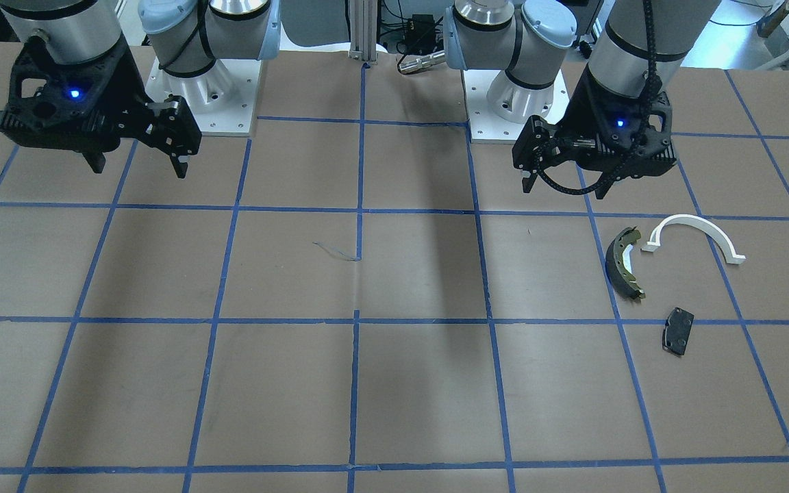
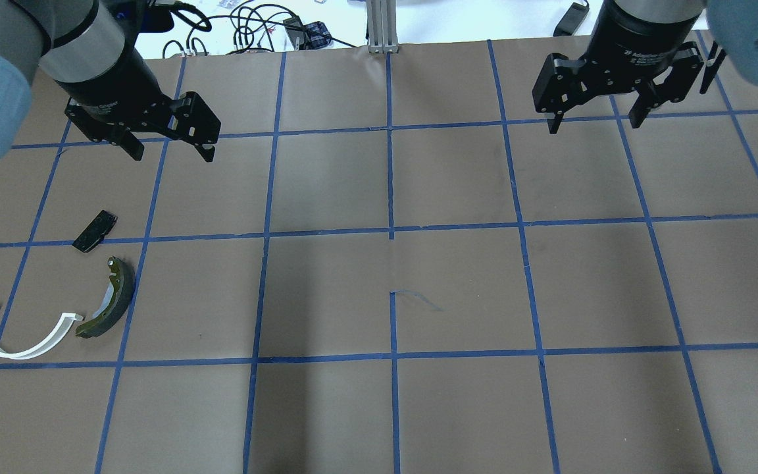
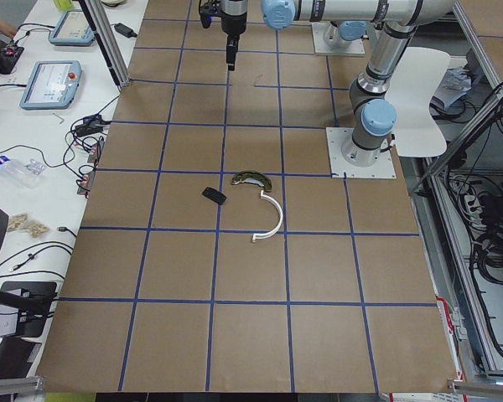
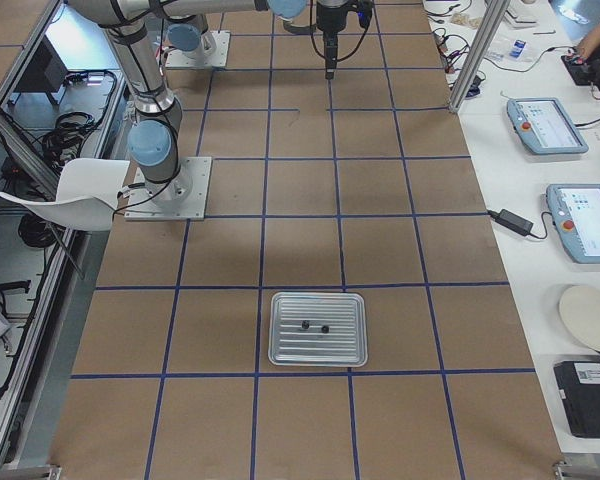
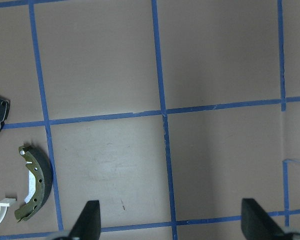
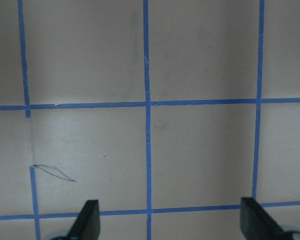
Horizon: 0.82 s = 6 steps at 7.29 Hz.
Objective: Place bearing gear from tray to pile
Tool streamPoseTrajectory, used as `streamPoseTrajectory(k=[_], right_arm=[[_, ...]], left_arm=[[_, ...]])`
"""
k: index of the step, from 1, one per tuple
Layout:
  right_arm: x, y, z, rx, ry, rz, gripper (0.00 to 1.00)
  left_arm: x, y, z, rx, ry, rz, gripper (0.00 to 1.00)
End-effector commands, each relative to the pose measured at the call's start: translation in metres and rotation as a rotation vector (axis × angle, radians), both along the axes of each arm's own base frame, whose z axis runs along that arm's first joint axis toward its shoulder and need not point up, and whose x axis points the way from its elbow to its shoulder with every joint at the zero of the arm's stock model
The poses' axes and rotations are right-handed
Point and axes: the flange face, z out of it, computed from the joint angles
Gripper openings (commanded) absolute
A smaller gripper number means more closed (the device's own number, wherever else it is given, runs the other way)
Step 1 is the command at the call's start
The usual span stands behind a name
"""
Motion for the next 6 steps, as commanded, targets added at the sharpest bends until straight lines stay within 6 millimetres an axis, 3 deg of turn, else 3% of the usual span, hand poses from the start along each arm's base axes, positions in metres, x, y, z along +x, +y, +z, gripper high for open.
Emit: streamPoseTrajectory(k=[1,2,4,6], right_arm=[[-0.12,-0.009,-0.006,0.05,0.009,0.036,1.0],[-0.173,-0.008,-0.008,0.06,0.004,0.062,1.0],[-0.288,-0.005,-0.033,0.106,-0.032,0.155,1.0],[-0.415,-0.002,-0.086,0.098,-0.047,0.274,1.0]], left_arm=[[0.001,0.0,0.0,-0.001,0.0,0.0,1.0],[0.0,-0.001,0.001,-0.015,0.0,-0.001,1.0],[0.0,-0.001,0.001,-0.015,0.0,-0.001,1.0],[0.0,-0.001,0.001,-0.015,-0.002,0.0,1.0]])
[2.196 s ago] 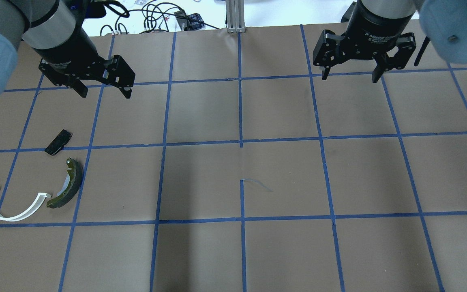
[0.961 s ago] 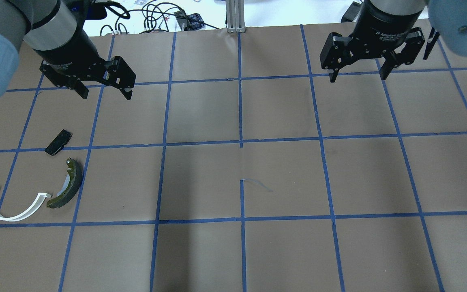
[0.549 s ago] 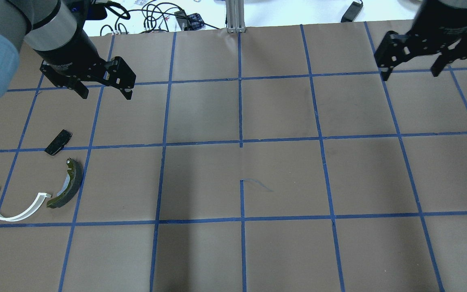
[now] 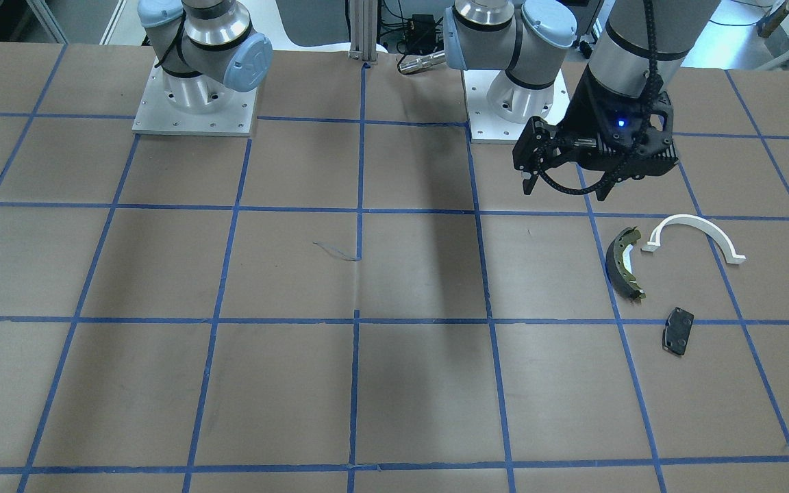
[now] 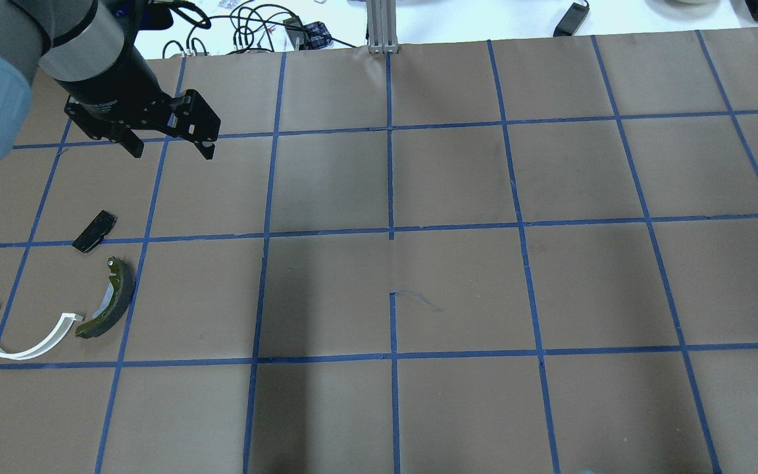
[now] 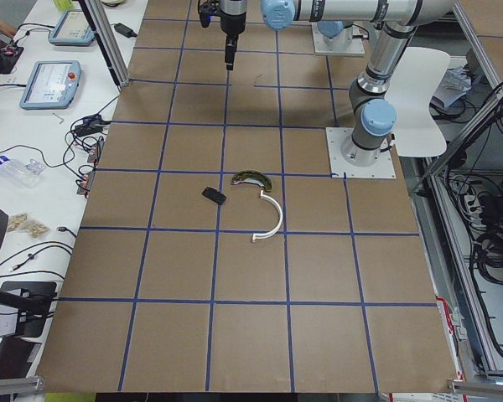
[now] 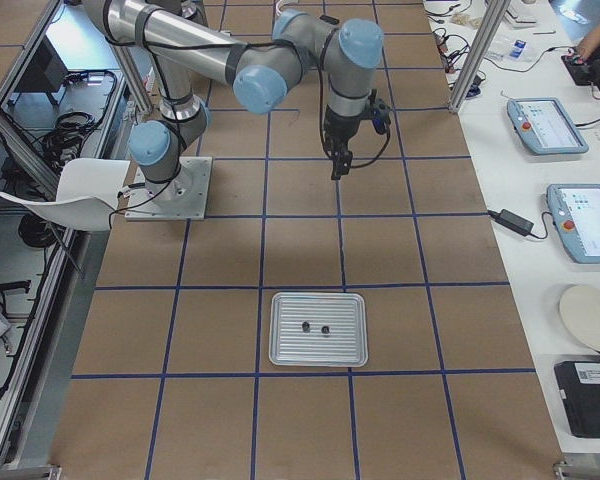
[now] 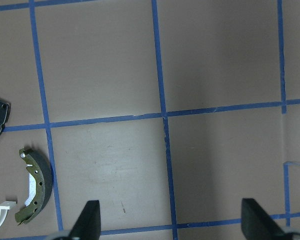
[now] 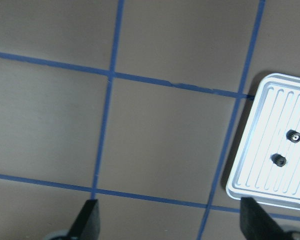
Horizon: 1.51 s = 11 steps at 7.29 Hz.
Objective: Place bearing gear from tray to pile
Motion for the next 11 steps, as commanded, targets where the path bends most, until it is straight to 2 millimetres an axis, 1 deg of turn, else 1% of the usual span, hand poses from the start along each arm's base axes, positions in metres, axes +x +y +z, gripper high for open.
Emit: streamPoseTrajectory(k=[1,2,3,4,5,6,7,9,10,11], right_arm=[[-0.115,0.004,-0.056,-0.017,0.0,0.131,1.0],[-0.163,0.003,-0.094,-0.009,-0.006,0.128,1.0],[-0.214,0.009,-0.129,0.006,-0.042,0.076,1.0],[-0.241,0.001,-0.161,0.014,-0.06,0.095,1.0],[-0.247,-0.003,-0.19,0.024,-0.081,0.154,1.0],[-0.259,-0.013,-0.222,-0.009,-0.036,0.155,1.0],[-0.263,-0.016,-0.237,-0.019,-0.02,0.155,1.0],[-0.26,-0.014,-0.253,-0.005,-0.043,0.149,1.0],[-0.253,-0.008,-0.268,-0.013,-0.028,0.129,0.97],[-0.241,0.001,-0.286,-0.032,0.001,0.125,0.97]], left_arm=[[0.0,0.0,-0.001,0.002,0.001,0.0,1.0],[0.0,0.0,-0.001,0.002,0.001,0.0,1.0],[0.0,0.0,-0.001,0.002,0.0,-0.001,1.0],[0.0,0.0,-0.001,0.002,0.001,0.0,1.0],[0.0,0.0,-0.001,0.002,0.001,0.003,1.0],[-0.001,0.0,-0.001,0.002,0.001,0.002,1.0],[-0.001,0.001,-0.002,0.003,0.001,0.0,1.0],[-0.001,0.001,-0.002,0.003,0.002,0.016,1.0],[-0.001,0.0,-0.001,0.002,0.001,0.013,1.0],[-0.001,0.001,-0.002,0.003,0.001,0.013,1.0]])
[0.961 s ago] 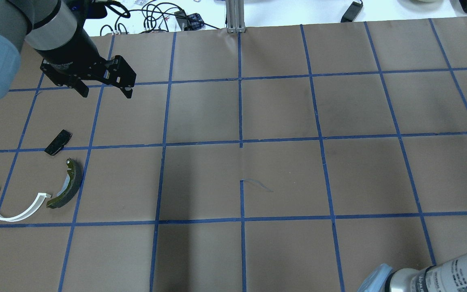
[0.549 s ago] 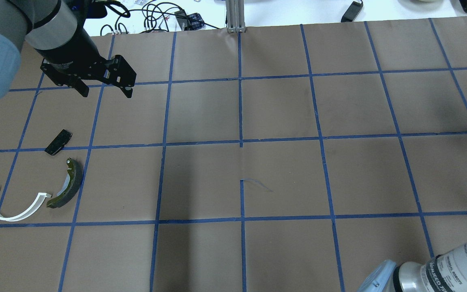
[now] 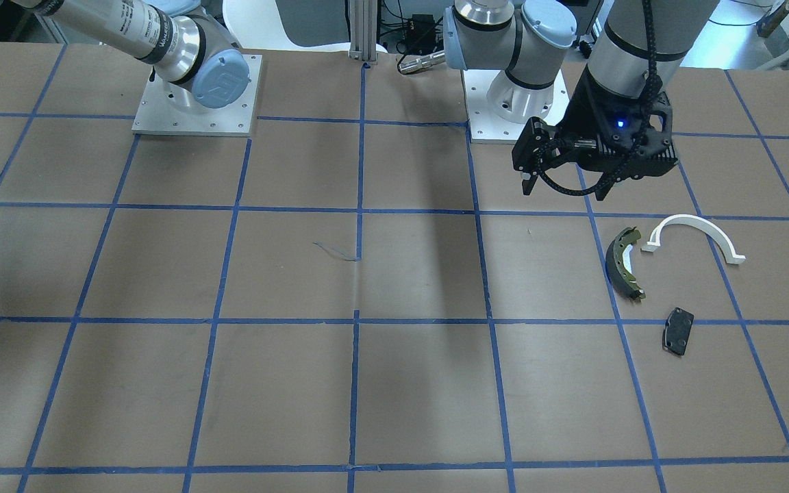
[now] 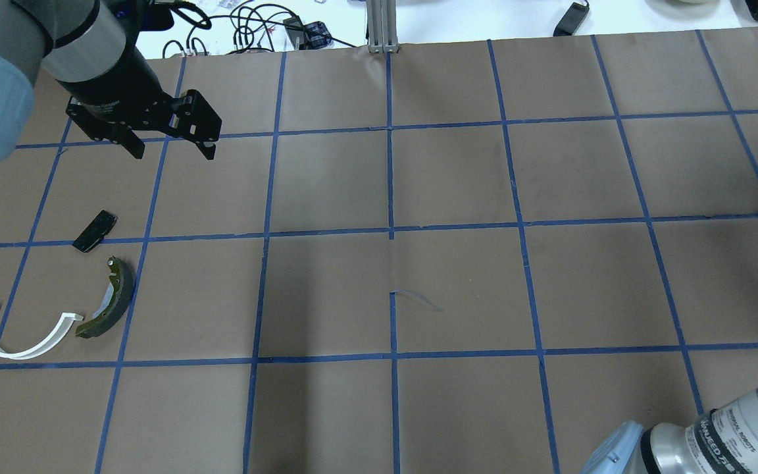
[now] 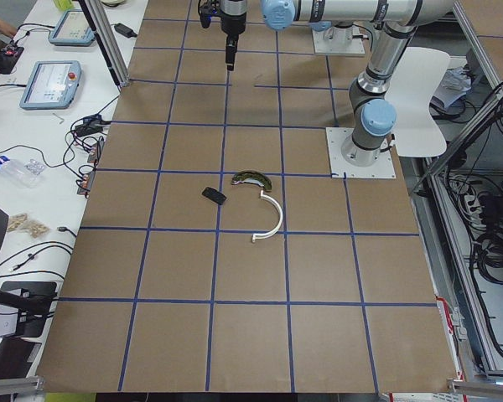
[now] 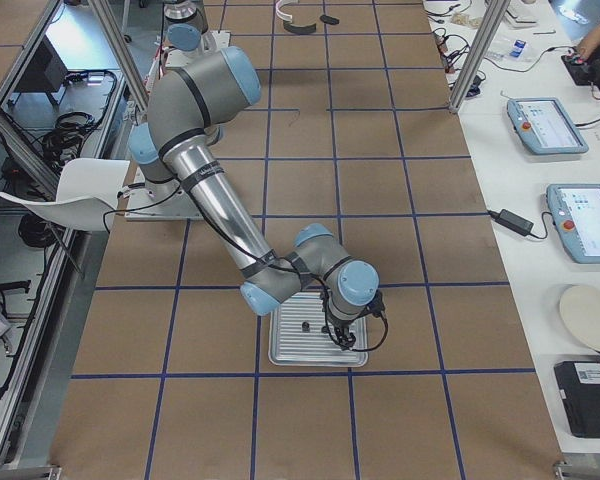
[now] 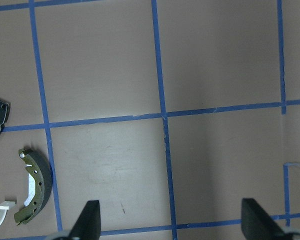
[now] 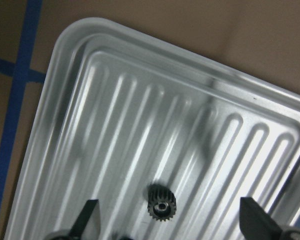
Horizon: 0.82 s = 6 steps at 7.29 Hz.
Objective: Place bearing gear from tray to pile
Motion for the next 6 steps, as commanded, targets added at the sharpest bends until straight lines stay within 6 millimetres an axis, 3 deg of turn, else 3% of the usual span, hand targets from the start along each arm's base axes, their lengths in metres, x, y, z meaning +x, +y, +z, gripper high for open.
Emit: streamPoseTrajectory(k=[1,4,5,6], right_arm=[[0.016,0.013,-0.01,-0.021,0.036,-0.01,0.97],[0.017,0.013,-0.013,-0.023,0.033,-0.01,0.91],[0.015,0.012,-0.016,-0.017,0.036,-0.01,0.84],[0.014,0.013,-0.018,-0.012,0.036,-0.009,0.69]], left_arm=[[0.0,0.0,0.0,0.001,0.0,-0.002,1.0],[0.0,0.0,0.0,0.001,0.0,-0.005,1.0],[0.0,0.0,0.0,-0.001,0.0,-0.005,1.0],[0.0,0.0,0.0,0.001,0.0,-0.005,1.0]])
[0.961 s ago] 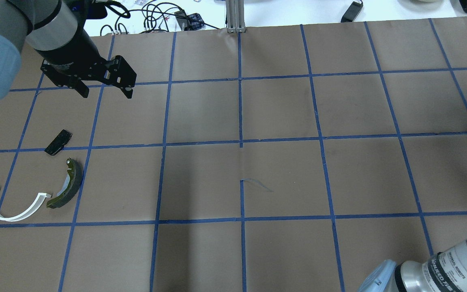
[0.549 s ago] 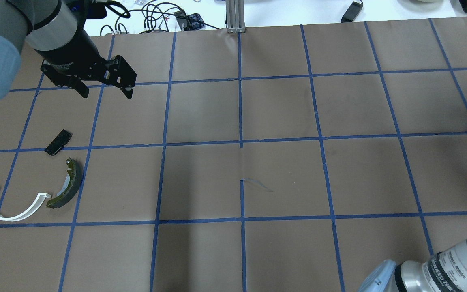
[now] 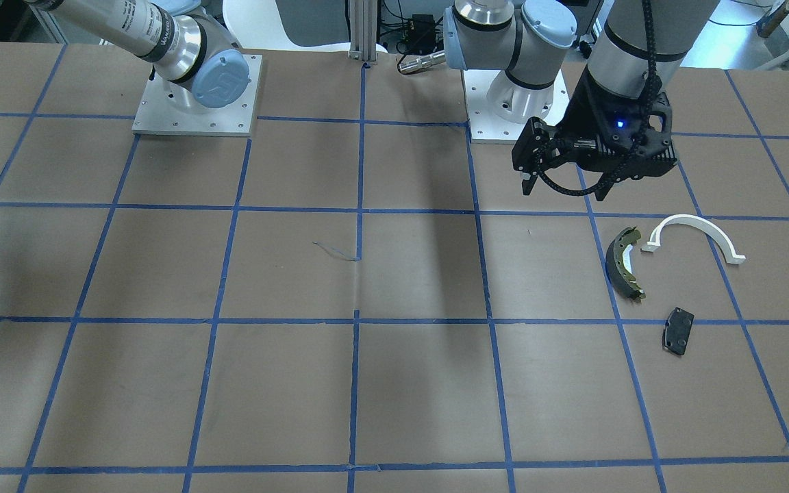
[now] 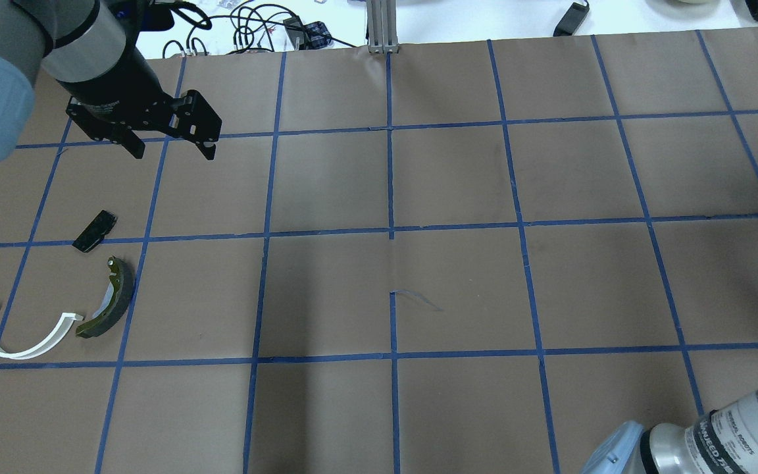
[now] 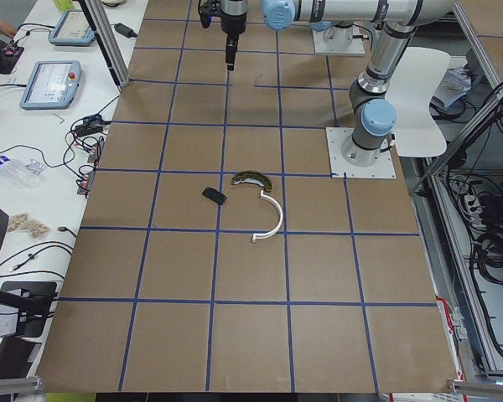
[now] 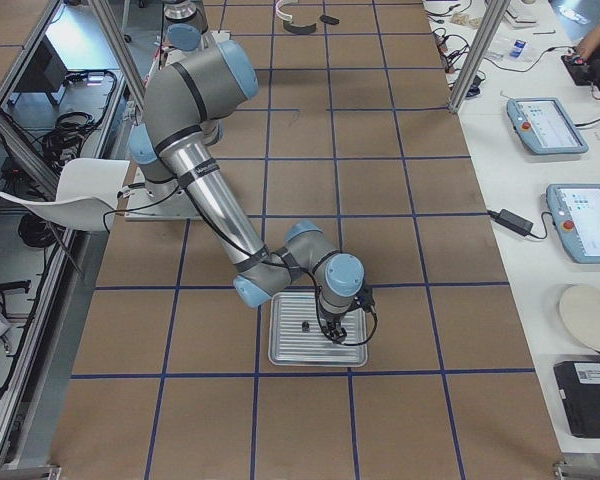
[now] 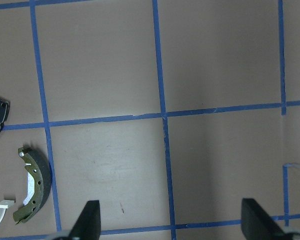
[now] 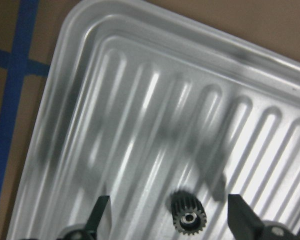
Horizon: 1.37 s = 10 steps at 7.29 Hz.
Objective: Place bearing gear from tray to pile
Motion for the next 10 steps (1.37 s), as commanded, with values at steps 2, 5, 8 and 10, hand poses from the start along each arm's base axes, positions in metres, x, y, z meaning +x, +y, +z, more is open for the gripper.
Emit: streamPoseTrajectory(k=[2,5,8,10], right_arm=[[-0.003,0.001,-0.001,0.011,0.01,0.003,0.26],[-0.007,0.005,0.001,0.032,0.023,0.011,0.1],[0.012,0.005,0.053,0.026,0.028,0.008,0.09],[0.127,-0.036,0.11,0.075,-0.009,-0.065,0.09]], left_arm=[[0.0,0.0,0.0,-0.001,0.0,0.001,1.0],[0.0,0.0,0.0,0.001,0.0,0.0,1.0],[0.0,0.0,0.0,0.001,0.0,-0.002,1.0],[0.0,0.0,0.0,0.001,0.0,-0.002,1.0]])
